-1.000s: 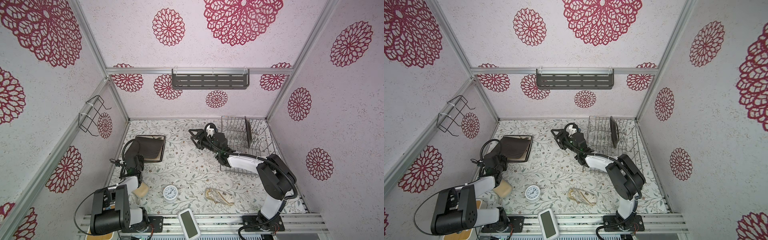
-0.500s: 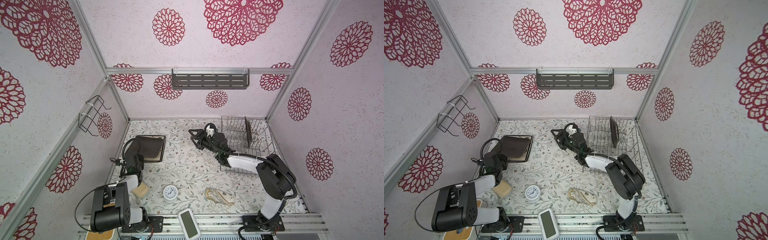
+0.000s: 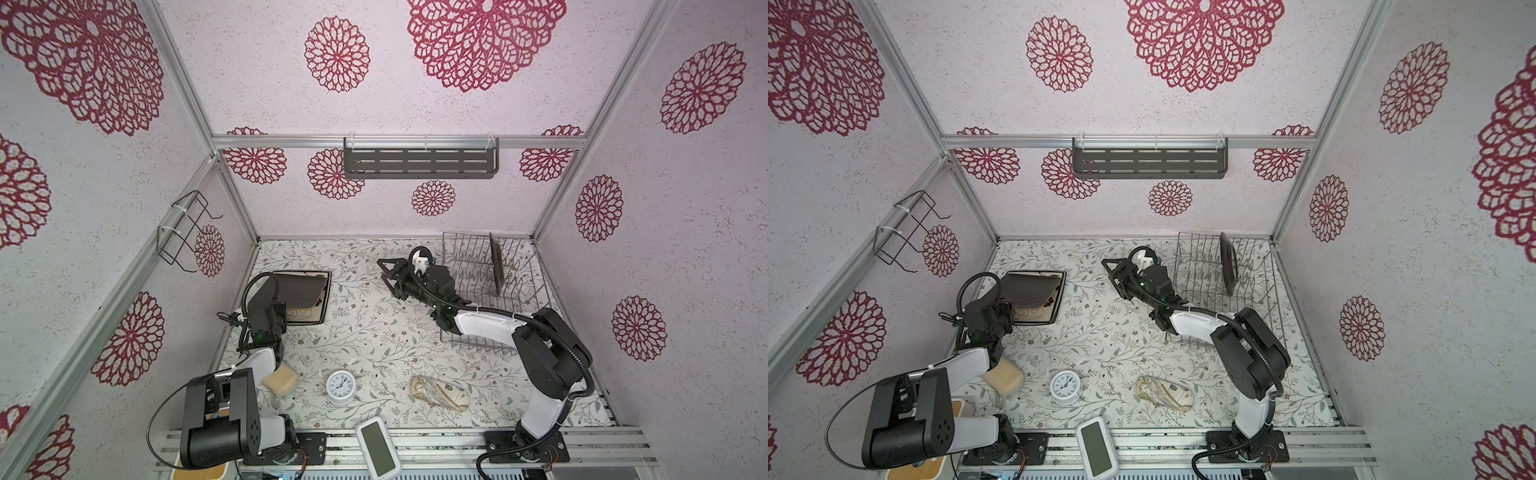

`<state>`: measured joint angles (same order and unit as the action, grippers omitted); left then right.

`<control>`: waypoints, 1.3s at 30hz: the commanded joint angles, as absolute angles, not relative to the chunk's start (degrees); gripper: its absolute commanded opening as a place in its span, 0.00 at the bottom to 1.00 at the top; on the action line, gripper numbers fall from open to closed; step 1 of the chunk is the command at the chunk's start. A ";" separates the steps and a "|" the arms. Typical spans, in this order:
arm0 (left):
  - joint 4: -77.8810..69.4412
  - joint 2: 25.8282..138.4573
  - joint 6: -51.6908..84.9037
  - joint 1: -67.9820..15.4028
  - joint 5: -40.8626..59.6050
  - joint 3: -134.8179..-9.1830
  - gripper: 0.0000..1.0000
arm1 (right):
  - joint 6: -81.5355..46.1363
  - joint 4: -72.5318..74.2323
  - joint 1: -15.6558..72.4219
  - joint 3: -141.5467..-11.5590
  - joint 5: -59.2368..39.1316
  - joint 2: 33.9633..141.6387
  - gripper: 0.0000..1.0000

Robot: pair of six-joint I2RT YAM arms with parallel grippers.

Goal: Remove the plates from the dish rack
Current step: 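Lower the dark plate onto the patterned plate stack with the left gripper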

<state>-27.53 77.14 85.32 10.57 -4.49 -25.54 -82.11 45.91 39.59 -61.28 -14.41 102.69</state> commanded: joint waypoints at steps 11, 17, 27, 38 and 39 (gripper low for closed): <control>-16.83 72.86 79.20 10.73 -4.08 -31.88 0.78 | -81.47 48.85 39.89 -60.03 -14.94 101.54 0.74; -14.39 74.02 78.76 10.74 -3.23 -32.58 0.83 | -81.47 49.04 39.89 -59.81 -14.94 101.59 0.75; -11.40 77.20 77.98 10.35 -1.23 -35.53 0.87 | -81.57 49.22 39.81 -59.68 -14.77 101.38 0.74; -6.11 77.63 77.36 9.81 -1.82 -37.70 0.94 | -81.56 49.07 39.78 -60.05 -14.85 101.68 0.75; -5.63 77.38 77.26 9.70 -1.97 -37.64 0.94 | -81.56 49.12 39.81 -60.07 -14.94 101.68 0.75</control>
